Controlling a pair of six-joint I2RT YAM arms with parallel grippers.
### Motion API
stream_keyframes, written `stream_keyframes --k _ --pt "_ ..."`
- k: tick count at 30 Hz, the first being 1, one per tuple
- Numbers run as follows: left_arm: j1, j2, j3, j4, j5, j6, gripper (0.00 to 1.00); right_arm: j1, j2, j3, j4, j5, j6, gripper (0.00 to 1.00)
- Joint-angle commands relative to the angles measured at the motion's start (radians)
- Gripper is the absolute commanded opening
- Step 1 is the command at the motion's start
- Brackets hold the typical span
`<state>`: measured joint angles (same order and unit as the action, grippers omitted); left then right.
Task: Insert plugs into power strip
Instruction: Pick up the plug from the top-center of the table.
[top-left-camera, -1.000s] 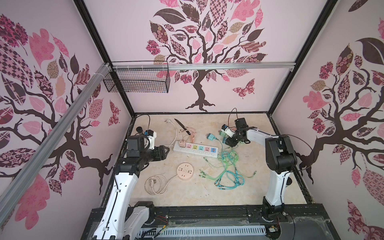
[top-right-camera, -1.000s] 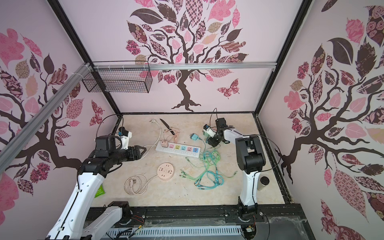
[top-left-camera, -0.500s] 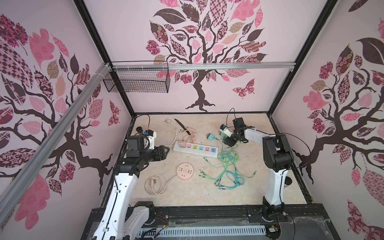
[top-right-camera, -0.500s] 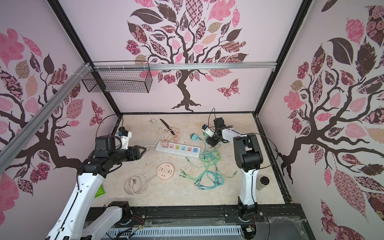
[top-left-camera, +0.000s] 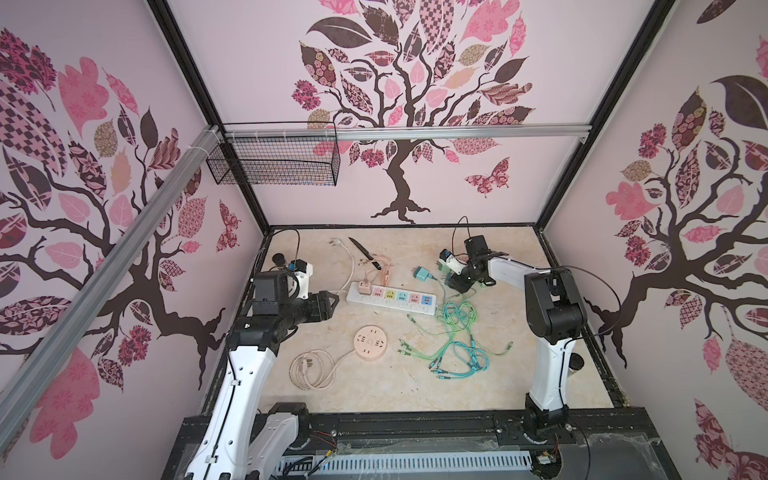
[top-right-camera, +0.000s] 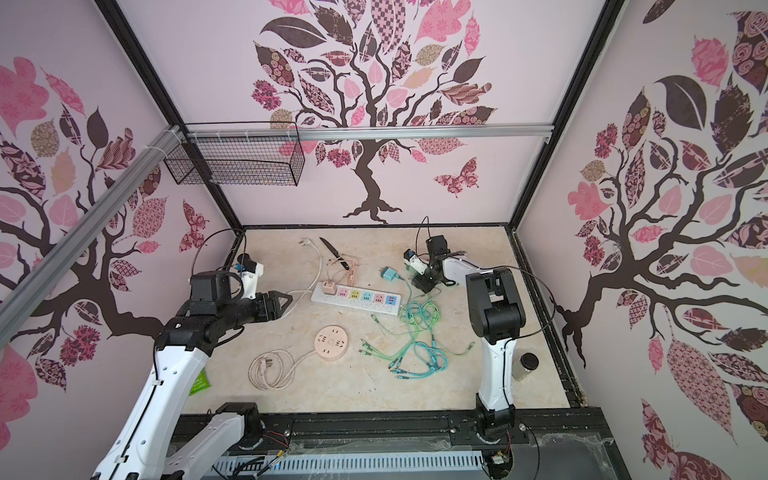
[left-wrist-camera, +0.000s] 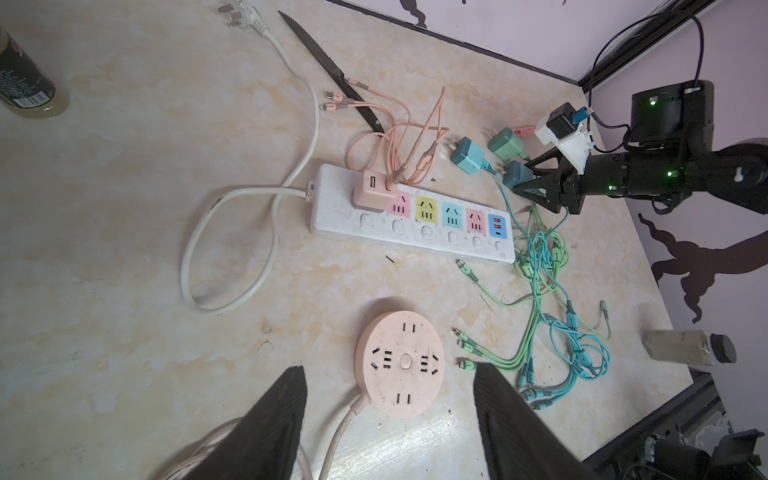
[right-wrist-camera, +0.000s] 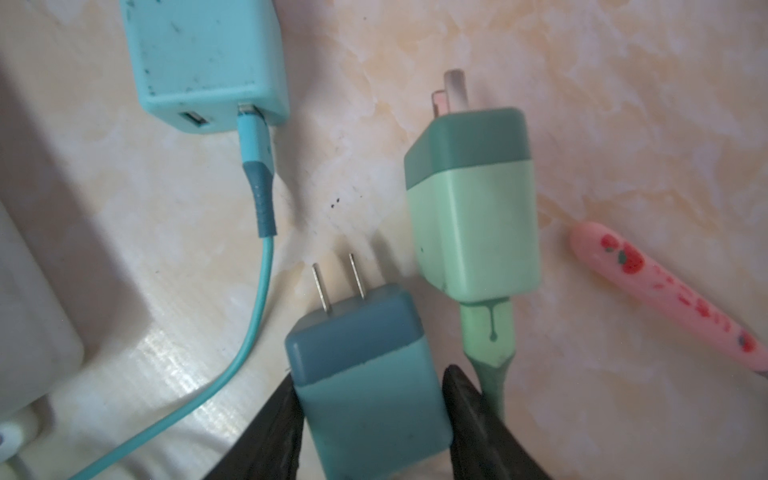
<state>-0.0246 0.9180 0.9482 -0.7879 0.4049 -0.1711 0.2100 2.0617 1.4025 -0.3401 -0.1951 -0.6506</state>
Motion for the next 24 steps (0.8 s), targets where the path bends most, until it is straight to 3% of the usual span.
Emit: stream_keyframes --k 1,24 --pt "0.004 -0.009 0.024 0.01 0.004 0.008 0.68 0.004 0.021 0.005 -0.018 -0.013 0.021 0.54" --pt "0.003 -0.005 0.055 0.017 0.047 -0.03 0.68 0.005 -0.222 -0.15 0.081 -0.055 0.222 0.34"
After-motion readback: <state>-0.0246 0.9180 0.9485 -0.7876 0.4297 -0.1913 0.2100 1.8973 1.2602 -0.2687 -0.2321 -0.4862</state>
